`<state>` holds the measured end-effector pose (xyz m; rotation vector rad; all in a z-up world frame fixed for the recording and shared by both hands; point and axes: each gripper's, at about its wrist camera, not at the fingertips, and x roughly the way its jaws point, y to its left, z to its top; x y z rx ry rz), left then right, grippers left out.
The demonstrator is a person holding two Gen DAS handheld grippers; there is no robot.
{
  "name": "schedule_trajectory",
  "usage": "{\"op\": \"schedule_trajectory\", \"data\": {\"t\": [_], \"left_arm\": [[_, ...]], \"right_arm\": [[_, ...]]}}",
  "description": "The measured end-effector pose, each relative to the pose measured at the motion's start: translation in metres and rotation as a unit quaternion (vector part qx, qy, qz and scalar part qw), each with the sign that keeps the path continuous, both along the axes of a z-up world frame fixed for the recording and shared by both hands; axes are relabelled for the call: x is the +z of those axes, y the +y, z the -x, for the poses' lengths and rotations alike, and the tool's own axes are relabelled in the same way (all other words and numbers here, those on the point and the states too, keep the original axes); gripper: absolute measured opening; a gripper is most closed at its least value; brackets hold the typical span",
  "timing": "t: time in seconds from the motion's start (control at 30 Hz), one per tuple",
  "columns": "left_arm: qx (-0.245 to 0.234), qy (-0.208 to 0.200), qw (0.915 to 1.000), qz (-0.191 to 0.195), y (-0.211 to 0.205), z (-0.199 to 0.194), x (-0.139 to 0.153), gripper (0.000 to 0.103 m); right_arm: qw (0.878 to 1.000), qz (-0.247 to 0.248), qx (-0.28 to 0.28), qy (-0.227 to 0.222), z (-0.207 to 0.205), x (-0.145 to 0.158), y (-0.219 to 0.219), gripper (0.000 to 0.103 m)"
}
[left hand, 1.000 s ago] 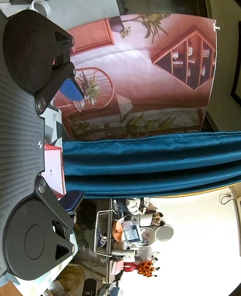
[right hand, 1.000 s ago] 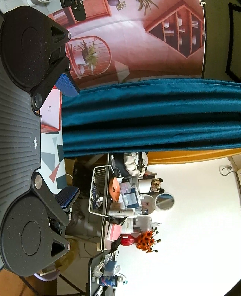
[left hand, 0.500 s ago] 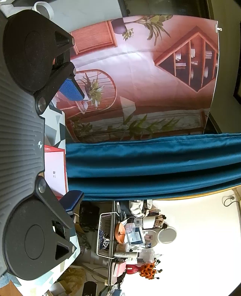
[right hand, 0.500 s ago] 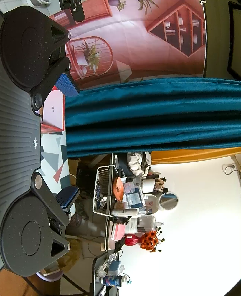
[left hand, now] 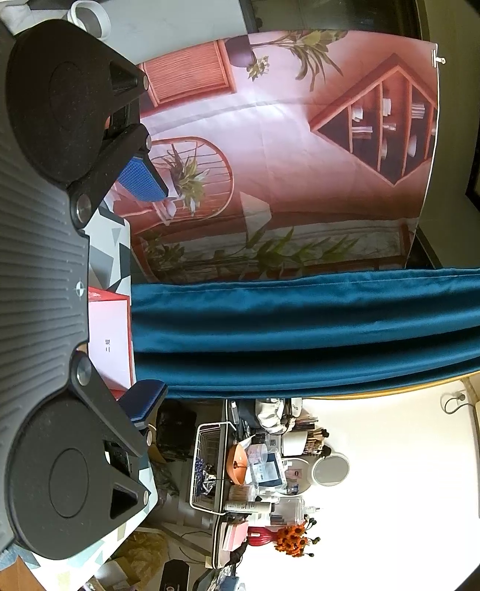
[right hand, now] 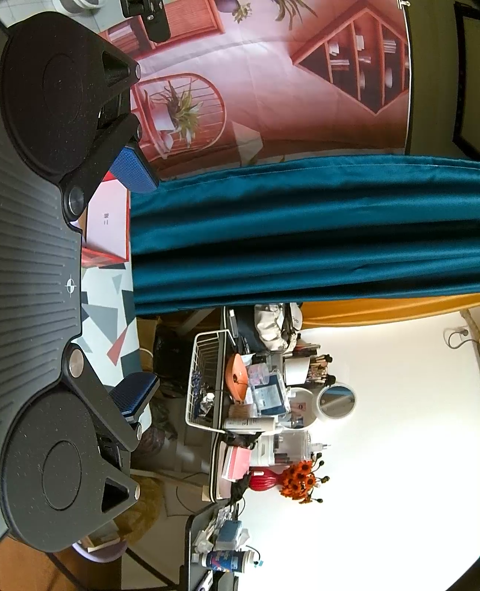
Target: Organize rigid objects
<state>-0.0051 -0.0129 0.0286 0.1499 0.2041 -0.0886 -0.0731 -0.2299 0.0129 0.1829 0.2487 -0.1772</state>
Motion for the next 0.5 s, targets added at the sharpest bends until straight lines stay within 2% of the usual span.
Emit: {"op": "schedule_trajectory", "data": {"t": [0.5], "left_arm": [[0.001,0.002,1.0000,0.001,-0.0006,0.0001,0.0009,0.103]], "right_arm": [[1.000,-0.001,0.000,0.004,0.0003,-0.0020,0.0002,0.103]]}}
